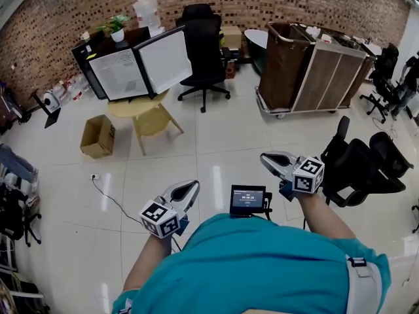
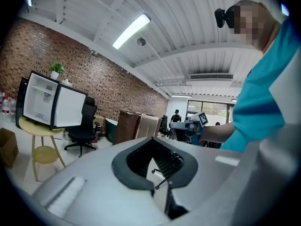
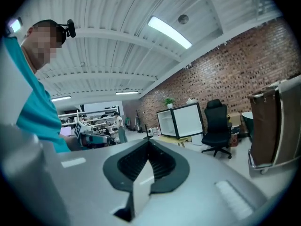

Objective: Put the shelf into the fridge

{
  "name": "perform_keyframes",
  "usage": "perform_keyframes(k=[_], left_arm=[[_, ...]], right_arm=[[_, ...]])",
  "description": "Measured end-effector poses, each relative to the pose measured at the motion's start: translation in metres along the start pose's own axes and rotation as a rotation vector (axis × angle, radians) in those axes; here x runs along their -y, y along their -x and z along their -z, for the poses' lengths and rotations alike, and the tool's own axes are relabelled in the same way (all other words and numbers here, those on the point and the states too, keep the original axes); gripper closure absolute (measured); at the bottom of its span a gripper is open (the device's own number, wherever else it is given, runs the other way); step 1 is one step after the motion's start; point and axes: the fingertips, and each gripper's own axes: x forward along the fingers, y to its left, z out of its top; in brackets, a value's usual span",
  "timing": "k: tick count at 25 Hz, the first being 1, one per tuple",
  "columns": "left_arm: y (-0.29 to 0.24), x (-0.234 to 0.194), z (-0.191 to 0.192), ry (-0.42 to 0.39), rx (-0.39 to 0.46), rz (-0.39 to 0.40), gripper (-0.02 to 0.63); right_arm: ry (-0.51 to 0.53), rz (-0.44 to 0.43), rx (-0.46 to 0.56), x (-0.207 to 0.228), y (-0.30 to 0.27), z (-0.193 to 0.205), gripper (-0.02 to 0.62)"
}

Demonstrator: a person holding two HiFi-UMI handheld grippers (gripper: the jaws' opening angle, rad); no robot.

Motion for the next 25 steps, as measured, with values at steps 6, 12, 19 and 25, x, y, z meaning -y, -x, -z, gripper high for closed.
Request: perform_keyframes(k=[6, 12, 19, 25], left_arm=[[-0.057, 0.071, 0.005, 0.028, 0.026, 0.008, 0.603], [-0.101, 0.138, 0.009, 0.022, 0.038, -0.002, 0.603], [-0.095, 0.150, 0.000, 0.006, 0.031, 0.018, 0.603], [-0.082, 0.152, -0.015, -0.021, 0.038, 0.034, 0.603]], right_arm=[[-0.036, 0.017, 0.045, 0.014, 0.095, -0.013, 0.594], [-0.019, 0.001, 0.020, 0.022, 0.178, -0.007, 0.595], [-0.016, 0.035, 0.064, 0.018, 0.196, -0.016, 0.594], [-0.024, 0.050, 0.072, 0.004, 0.196, -0.015, 0.595]])
